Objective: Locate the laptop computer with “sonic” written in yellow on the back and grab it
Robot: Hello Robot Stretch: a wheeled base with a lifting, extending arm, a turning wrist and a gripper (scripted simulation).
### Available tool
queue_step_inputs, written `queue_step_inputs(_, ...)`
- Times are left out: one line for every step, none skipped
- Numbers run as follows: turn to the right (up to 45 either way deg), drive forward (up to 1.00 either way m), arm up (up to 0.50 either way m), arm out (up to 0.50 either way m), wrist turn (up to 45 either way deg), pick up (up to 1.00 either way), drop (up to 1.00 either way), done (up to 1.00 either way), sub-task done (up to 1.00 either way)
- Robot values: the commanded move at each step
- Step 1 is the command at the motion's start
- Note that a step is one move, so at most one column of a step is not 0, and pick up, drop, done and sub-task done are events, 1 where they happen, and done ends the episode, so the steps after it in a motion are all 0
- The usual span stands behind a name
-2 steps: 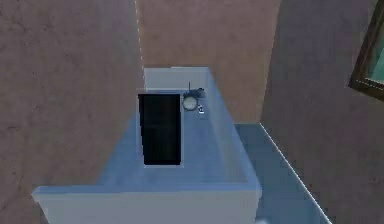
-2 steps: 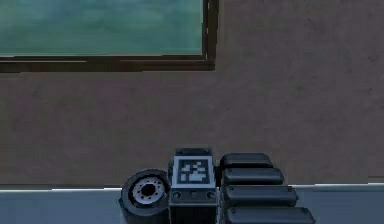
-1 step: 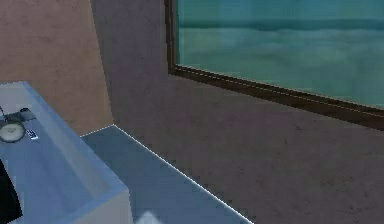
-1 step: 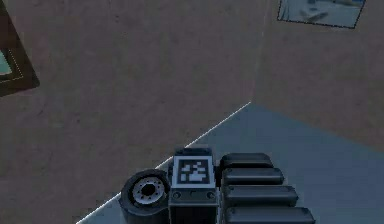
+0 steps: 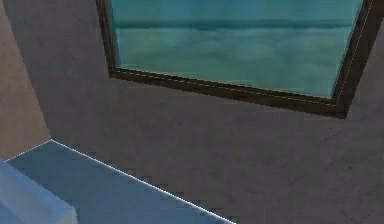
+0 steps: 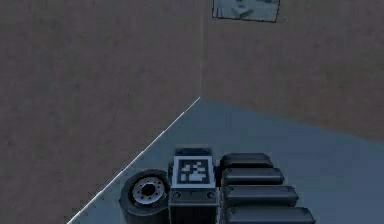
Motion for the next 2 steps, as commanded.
queue_step_inputs(0.0,0.65,0.00,0.00,0.0,0.00,0.00,0.00,0.00)
queue_step_inputs(-45.0,0.00,0.00,0.00,0.0,0.00,0.00,0.00,0.00)
